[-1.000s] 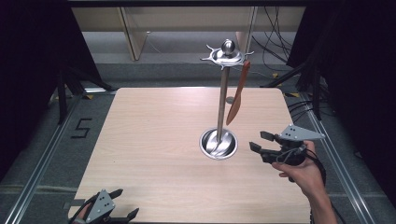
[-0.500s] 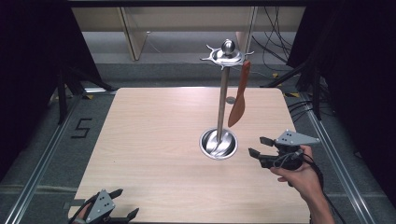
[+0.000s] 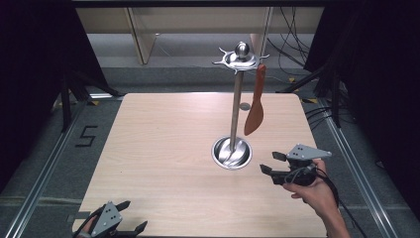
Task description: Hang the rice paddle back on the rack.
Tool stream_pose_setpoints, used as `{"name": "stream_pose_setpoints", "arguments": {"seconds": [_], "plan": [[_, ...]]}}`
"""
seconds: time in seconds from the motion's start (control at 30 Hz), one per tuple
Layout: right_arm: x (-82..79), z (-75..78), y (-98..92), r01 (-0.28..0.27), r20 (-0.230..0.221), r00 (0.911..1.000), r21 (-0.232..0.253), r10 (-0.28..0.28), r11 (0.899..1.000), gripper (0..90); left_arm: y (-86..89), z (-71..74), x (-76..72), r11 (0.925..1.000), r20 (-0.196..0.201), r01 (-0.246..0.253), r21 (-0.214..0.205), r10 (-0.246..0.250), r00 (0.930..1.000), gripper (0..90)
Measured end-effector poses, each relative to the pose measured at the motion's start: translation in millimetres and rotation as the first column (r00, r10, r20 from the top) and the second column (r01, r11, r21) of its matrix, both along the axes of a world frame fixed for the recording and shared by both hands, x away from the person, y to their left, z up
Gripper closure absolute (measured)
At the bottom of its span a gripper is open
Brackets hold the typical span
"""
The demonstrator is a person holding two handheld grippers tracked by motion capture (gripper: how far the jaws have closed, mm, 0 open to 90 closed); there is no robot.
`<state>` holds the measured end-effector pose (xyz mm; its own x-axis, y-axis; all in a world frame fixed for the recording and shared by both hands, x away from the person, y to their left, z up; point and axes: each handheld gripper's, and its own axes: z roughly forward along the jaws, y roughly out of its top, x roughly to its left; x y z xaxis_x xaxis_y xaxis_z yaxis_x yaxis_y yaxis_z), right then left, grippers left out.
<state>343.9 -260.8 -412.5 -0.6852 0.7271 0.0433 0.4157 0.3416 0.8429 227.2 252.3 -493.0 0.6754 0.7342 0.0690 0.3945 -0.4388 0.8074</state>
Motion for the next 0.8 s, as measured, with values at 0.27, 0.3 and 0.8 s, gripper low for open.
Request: {"name": "stream_pose_setpoints", "arguments": {"seconds": [0.27,0.3,0.8], "plan": [[-1.6,-13.0,1.2,-0.022,-0.025,0.9995,-0.024,0.021,0.999,34.1,-0.4,-0.2,-1.2,0.9998,-0.013,-0.016,-0.008,0.016,0.9998,16.1],[-1.6,-13.0,1.2,-0.022,-0.025,0.9995,-0.024,0.021,0.999,34.1,-0.4,-0.2,-1.2,0.9998,-0.013,-0.016,-0.008,0.016,0.9998,16.1],[-6.9,-31.2,3.4,-0.022,-0.074,0.997,-0.025,0.02,0.999,33.5,-1.1,-0.8,-1.2,0.9996,-0.009,-0.02,-0.022,0.02,0.9998,16.1]]}}
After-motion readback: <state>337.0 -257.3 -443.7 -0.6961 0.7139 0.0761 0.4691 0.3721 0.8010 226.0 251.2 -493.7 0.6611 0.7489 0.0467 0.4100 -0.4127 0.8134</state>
